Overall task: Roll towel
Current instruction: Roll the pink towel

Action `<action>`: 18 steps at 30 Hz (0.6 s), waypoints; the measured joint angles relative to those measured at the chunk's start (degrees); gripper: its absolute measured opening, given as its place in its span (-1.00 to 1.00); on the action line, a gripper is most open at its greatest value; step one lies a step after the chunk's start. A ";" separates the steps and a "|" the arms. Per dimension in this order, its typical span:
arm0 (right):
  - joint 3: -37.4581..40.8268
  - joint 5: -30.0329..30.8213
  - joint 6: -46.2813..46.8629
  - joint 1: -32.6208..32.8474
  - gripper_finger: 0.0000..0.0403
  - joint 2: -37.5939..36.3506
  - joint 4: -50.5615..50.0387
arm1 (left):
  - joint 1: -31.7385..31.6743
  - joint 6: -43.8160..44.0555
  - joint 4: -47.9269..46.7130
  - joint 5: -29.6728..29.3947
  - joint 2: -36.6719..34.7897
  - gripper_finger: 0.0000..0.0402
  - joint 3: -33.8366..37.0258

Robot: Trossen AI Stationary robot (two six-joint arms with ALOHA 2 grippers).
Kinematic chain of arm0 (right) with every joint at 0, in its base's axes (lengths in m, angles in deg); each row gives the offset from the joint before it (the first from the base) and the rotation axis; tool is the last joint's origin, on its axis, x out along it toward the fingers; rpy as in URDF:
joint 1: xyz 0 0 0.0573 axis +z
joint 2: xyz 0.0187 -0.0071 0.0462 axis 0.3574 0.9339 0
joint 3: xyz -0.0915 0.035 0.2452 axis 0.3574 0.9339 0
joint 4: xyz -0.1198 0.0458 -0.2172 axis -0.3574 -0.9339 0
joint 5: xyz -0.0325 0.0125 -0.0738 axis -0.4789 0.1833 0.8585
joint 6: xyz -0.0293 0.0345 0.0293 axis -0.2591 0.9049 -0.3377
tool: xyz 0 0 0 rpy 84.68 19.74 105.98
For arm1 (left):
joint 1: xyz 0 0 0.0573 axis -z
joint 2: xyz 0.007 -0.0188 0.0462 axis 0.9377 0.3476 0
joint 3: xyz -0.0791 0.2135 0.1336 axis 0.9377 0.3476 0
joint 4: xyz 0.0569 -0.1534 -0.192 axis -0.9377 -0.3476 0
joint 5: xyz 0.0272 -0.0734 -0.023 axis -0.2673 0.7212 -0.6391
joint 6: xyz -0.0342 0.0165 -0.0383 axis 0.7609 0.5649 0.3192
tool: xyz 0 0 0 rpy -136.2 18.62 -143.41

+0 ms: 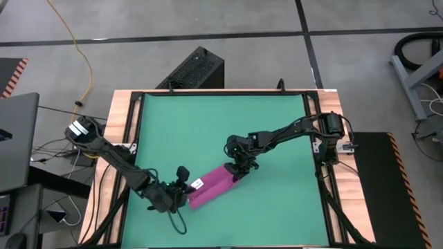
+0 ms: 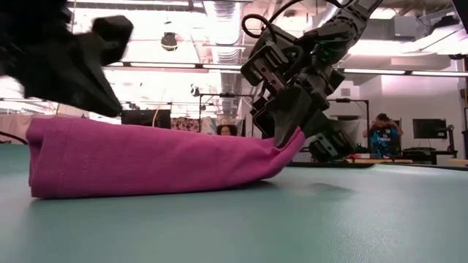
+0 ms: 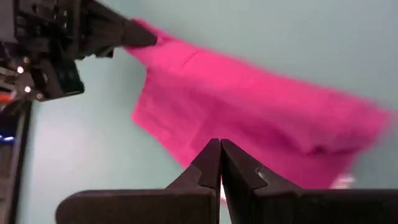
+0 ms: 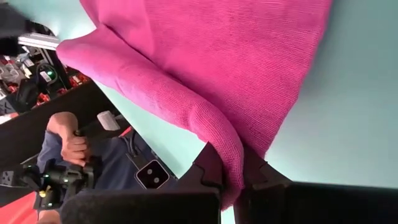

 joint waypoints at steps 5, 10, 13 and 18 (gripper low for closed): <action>0.00 -0.04 0.03 0.02 -0.90 0.00 0.13 | -6.15 -5.00 4.95 7.94 4.33 -1.00 0.00; -0.04 -0.07 0.03 0.35 -0.90 0.00 0.33 | -11.00 -8.91 10.09 10.85 8.96 -1.00 0.02; -0.04 -0.42 0.04 0.45 -0.90 0.00 0.32 | -13.63 -8.90 10.81 14.34 11.57 -1.00 0.02; -1.68 -0.58 -0.24 0.44 -0.90 0.00 0.03 | -16.04 -8.01 12.71 18.25 15.14 -1.00 -0.07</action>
